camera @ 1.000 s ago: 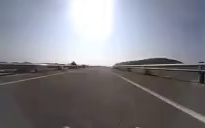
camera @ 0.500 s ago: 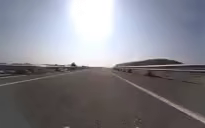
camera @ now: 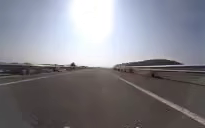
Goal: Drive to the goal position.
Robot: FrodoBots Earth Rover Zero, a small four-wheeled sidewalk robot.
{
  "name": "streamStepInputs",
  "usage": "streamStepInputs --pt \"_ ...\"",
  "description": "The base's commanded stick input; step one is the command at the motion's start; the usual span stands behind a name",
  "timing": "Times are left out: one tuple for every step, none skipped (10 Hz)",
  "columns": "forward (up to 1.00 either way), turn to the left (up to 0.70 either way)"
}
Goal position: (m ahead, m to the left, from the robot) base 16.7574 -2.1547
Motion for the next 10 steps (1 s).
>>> streamStepInputs --pt "1.0 0.0" --pt "1.0 0.0" --pt "1.0 0.0" --pt "1.0 0.0" --pt "1.0 0.0" --pt "1.0 0.0" --pt "1.0 0.0" --pt "1.0 0.0" --pt "1.0 0.0" --pt "1.0 0.0"
